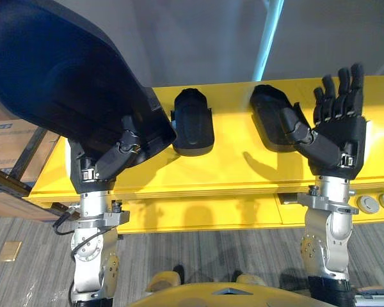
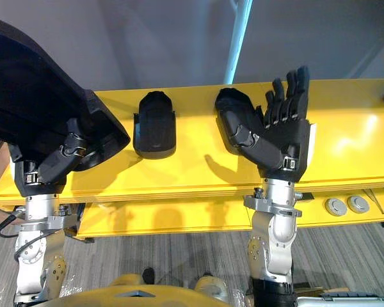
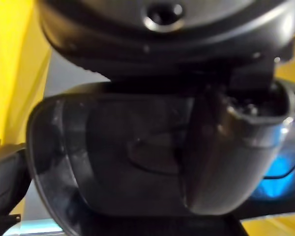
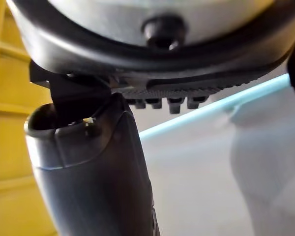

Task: Walk over and take three plastic housings, then place them on the shelf

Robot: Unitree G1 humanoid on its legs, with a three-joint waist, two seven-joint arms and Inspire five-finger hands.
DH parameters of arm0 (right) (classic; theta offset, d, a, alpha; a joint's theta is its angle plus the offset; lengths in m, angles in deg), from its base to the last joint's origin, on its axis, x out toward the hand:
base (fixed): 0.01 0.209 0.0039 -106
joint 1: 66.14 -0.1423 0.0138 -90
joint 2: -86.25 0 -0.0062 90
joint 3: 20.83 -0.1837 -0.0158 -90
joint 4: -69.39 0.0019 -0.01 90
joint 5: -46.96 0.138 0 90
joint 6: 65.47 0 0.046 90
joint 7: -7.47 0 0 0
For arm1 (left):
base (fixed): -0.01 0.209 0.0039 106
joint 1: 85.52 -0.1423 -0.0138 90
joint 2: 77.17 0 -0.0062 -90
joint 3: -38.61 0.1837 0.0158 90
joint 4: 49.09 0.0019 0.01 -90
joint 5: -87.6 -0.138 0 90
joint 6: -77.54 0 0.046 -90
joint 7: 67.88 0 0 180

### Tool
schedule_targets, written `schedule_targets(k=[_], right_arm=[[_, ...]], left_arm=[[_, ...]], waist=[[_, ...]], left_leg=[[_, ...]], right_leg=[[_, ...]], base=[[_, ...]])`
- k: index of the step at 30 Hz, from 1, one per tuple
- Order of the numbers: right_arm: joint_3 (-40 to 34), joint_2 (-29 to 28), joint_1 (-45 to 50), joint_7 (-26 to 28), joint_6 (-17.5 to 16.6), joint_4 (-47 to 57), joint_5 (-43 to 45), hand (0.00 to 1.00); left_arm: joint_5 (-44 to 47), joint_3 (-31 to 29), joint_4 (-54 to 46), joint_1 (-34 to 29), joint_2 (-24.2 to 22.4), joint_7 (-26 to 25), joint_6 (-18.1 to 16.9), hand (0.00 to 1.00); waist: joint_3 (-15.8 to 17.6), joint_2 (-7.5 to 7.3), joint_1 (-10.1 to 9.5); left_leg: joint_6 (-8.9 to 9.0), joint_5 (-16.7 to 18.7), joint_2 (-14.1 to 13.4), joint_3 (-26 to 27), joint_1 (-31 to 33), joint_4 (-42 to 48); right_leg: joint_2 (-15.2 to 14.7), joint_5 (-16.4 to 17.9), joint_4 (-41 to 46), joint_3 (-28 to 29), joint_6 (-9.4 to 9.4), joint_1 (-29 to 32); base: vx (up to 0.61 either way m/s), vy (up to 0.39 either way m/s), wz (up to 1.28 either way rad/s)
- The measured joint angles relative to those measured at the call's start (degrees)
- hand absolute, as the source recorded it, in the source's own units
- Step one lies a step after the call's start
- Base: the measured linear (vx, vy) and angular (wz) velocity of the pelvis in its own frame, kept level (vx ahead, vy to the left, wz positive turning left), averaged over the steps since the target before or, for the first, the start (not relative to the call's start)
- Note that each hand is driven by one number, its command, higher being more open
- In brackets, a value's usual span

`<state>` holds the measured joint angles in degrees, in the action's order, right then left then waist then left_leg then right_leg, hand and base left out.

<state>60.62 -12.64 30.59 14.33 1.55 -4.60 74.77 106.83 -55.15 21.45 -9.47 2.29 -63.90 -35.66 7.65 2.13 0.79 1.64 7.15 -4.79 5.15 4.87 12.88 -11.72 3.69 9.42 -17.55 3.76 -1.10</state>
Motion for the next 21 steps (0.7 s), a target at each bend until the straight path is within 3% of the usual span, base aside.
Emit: schedule_targets(k=[3, 5, 6, 7, 8, 9, 10, 11, 13, 14, 15, 17, 18, 19, 21], right_arm=[[0.4, -0.1, -1.0, 0.9, 0.2, -0.6, 0.9, 1.00], [3.2, 0.4, -2.6, 1.9, 0.1, -1.0, 2.7, 1.00], [4.2, 0.6, -3.4, 2.0, 0.1, -1.5, 3.1, 1.00], [6.5, 1.5, -4.7, 2.3, 0.1, -2.9, 3.1, 1.00], [8.7, 2.4, -5.0, 2.4, 0.0, -3.6, 2.9, 1.00], [9.7, 2.3, -4.8, 2.5, 0.0, -3.9, 2.9, 1.00], [11.0, 0.7, -4.8, 2.3, -0.1, -5.1, 2.1, 1.00], [13.4, -0.4, -4.5, 1.5, 0.2, -6.4, 1.6, 1.00], [17.6, -0.7, -4.6, 0.6, 0.3, -8.3, 0.6, 1.00], [19.6, -1.0, -4.8, -0.1, 0.4, -8.8, -1.7, 1.00], [20.1, -1.2, -4.8, -0.5, 0.4, -8.7, -3.3, 1.00], [21.0, -1.0, -4.9, -2.5, 0.5, -7.6, -7.2, 1.00], [20.7, -1.1, -4.8, -3.1, 0.5, -6.9, -7.1, 1.00], [19.7, -1.0, -4.8, -3.7, 0.4, -5.7, -7.1, 1.00], [17.9, -0.7, -4.7, -3.9, 0.4, -4.9, -7.0, 1.00]], left_arm=[[-1.4, 0.6, 0.5, -0.1, -0.1, 0.4, 0.0, 0.00], [-1.9, 0.6, 2.0, -0.2, -0.1, 0.4, -0.1, 0.00], [-1.9, 0.6, 2.1, -0.4, -0.1, 0.4, -0.1, 0.00], [-1.9, 0.6, 2.1, -1.0, -0.4, 0.6, -0.1, 0.00], [-1.6, 0.6, 2.1, -1.8, -0.4, 1.8, -0.1, 0.00], [-1.4, 0.5, 2.1, -2.1, -0.2, 2.7, -0.2, 0.00], [-0.5, 0.4, 2.3, -2.1, 1.3, 4.3, -0.1, 0.00], [0.5, 0.5, 3.1, -2.4, 2.7, 4.9, -0.1, 0.00], [1.0, -0.2, 4.8, -2.4, 3.9, 5.2, 1.1, 0.00], [1.2, -0.6, 5.7, -2.3, 4.1, 5.8, 1.6, 0.00], [1.5, -0.5, 5.8, -2.2, 4.4, 6.6, 2.3, 0.00], [1.5, 2.6, 5.8, -0.6, 6.3, 8.5, 3.6, 0.00], [1.6, 3.4, 5.8, 0.4, 6.5, 8.7, 3.9, 0.00], [1.8, 4.6, 5.8, 2.8, 6.5, 8.9, 4.7, 0.00], [2.8, 6.0, 5.3, 5.8, 6.6, 9.3, 5.8, 0.00]], waist=[[0.8, -1.26, 0.04], [0.9, -1.18, 0.02], [0.9, -0.95, 0.01], [0.8, 0.30, -0.11], [0.4, 1.91, -0.23], [0.1, 2.36, -0.11], [0.2, 1.28, 0.03], [0.6, 0.02, -0.98], [0.7, -0.40, -2.53], [1.1, 0.26, -3.22], [1.1, 0.19, -3.00], [0.8, -0.30, -1.81], [0.7, -0.49, -1.61], [0.5, -0.82, -0.78], [0.3, -1.12, 0.07]], left_leg=[[0.37, -0.3, -2.9, -0.1, 3.8, 7.8], [0.52, -2.2, -6.0, -3.0, 4.5, 11.2], [0.74, -2.9, -6.4, -4.6, 4.3, 11.9], [1.33, -4.6, -7.0, -6.7, 3.4, 13.5], [4.99, 0.0, -6.5, -6.9, 2.3, 14.5], [7.40, 4.0, -6.0, -6.2, 2.0, 14.7], [9.34, 8.0, -4.3, -4.2, 2.7, 16.8], [7.80, 10.1, -3.2, -2.7, 4.0, 19.7], [5.74, 11.8, -3.3, -0.9, 4.8, 21.9], [4.03, 11.3, -4.2, 1.3, 3.9, 20.1], [3.35, 10.7, -4.2, 1.6, 3.5, 18.9], [1.59, 7.1, -2.9, 2.5, 0.9, 12.0], [1.24, 6.2, -2.2, 2.7, 0.6, 10.4], [0.66, 4.7, -0.5, 2.8, 0.5, 8.0], [-0.12, 3.8, 1.7, 3.7, 0.5, 6.8]], right_leg=[[-5.7, 1.0, 2.7, -0.6, 1.74, 0.1], [-11.8, 2.5, 6.6, 0.8, 5.73, 0.3], [-12.8, 2.8, 7.5, 1.5, 6.99, 0.5], [-14.5, 3.1, 8.4, 3.3, 8.74, 1.0], [-15.6, 3.0, 8.1, 5.2, 9.72, 1.0], [-16.1, 2.9, 7.1, 6.1, 9.80, 0.7], [-17.4, 2.2, 4.1, 9.4, 9.63, -0.4], [-17.4, -3.1, 1.1, 10.7, 6.99, -0.9], [-17.1, -16.4, -3.3, 7.8, 7.34, -0.6], [-16.1, -20.8, -4.9, 4.9, 6.33, 0.2], [-14.8, -19.0, -2.7, 4.4, 6.44, 0.7], [-8.0, -7.8, 2.0, 4.0, 7.55, 0.6], [-6.6, -5.9, 2.0, 3.8, 7.55, 0.5], [-5.4, -4.3, 0.2, 2.7, 6.25, -0.1], [-6.1, -4.3, -3.3, 2.0, 6.08, -1.3]], base=[[-0.07, 0.280, 0.41], [-0.04, 0.410, 0.10], [-0.05, 0.505, -0.16], [-0.07, 0.609, -0.33], [-0.08, 0.659, -0.25], [-0.05, 0.708, -0.02], [-0.03, 0.604, -0.05], [-0.03, 0.541, -0.25], [-0.07, 0.501, -0.55], [-0.07, 0.514, -0.50], [-0.02, 0.331, -0.31], [0.05, 0.224, -0.07], [0.05, 0.208, 0.01], [0.01, 0.118, 0.09], [-0.01, 0.101, 0.01]])
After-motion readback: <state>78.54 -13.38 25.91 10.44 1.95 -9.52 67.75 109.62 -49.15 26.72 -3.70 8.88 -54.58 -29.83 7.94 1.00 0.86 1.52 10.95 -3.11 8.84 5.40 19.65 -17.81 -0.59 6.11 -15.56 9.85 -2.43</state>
